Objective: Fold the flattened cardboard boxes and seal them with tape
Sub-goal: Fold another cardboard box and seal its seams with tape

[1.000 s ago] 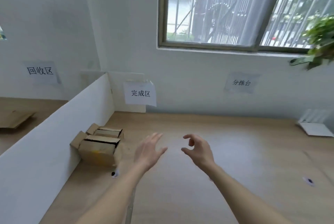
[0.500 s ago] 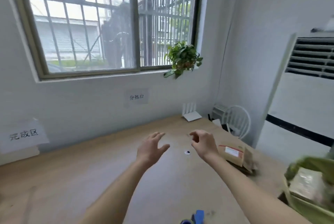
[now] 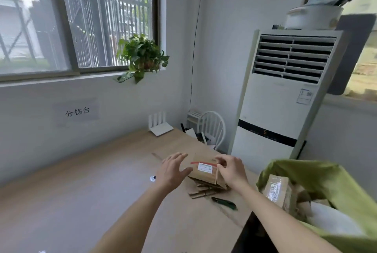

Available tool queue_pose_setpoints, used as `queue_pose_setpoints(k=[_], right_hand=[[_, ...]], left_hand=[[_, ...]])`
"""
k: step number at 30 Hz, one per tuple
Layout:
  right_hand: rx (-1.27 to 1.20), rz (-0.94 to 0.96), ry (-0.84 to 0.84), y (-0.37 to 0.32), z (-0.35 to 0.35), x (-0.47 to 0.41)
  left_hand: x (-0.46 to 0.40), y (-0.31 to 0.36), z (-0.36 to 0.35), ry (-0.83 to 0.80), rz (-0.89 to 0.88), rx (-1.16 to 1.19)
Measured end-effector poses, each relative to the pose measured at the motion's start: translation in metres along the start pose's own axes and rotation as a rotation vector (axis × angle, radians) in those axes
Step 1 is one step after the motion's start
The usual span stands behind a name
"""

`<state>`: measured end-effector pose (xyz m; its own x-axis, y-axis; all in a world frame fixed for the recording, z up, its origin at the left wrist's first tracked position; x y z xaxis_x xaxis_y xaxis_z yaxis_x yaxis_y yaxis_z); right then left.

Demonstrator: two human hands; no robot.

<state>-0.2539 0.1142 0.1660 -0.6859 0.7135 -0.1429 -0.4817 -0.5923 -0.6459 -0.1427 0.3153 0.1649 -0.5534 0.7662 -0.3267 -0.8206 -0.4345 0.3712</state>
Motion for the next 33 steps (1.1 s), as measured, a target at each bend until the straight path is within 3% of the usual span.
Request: queue_pose_setpoints(k=[19,33], right_hand=[[0.123,-0.221,-0.254,0.119,-0.095,-0.241],[0.153,-0.515,-0.636,0.283,-0.255,-0.362]], left_hand=[[-0.208,-0.108,-0.175,-0.183,0.135,0.064],[-0.299,-0.180,-0.362,-0.335,0.516,0.104]])
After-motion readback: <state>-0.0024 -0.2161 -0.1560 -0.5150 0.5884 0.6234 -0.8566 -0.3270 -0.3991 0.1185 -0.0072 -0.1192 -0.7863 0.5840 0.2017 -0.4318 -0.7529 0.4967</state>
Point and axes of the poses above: each hand's wrist, its own x-axis away from the middle knuckle, its own z-axis out of the back of the hand, y = z × x, the point moved 2 cm from there along -x, towards the middle knuckle, and after that the axes turned 14 degrees about -z, right-handed, at the moved point
